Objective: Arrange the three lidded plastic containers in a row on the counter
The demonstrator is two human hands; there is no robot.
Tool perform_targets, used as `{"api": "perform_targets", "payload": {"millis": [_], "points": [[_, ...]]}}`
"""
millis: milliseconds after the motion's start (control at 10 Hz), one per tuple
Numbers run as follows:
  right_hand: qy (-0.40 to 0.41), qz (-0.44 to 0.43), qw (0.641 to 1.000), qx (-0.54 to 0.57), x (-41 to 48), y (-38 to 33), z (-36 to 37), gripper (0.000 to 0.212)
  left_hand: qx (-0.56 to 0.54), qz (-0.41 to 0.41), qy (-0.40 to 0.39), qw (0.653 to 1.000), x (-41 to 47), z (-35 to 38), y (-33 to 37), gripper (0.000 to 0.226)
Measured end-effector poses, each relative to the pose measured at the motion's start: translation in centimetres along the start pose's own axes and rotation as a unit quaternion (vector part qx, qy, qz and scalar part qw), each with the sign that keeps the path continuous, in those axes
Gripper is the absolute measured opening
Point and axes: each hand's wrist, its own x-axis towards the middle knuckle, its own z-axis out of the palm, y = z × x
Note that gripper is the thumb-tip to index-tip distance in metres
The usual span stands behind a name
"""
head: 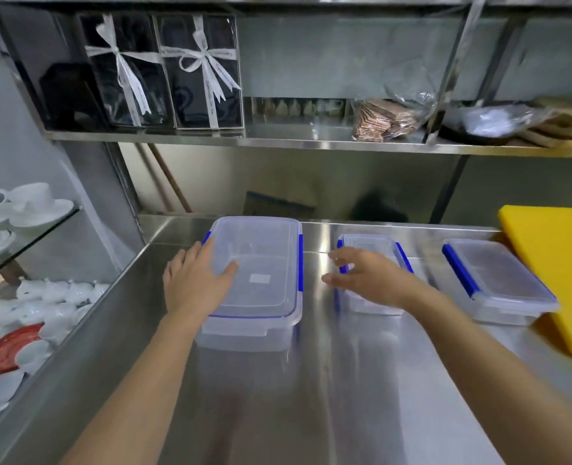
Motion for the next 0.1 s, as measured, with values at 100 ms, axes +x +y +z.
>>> {"api": "perform_targets", "payload": {"millis": [100], "points": [[0.092,-0.040,0.995,0.027,-3.71,-0.08,-5.15,0.050,-0.039,0.069,0.057,0.995,-0.40,-2.48,3.78,0.063]]}}
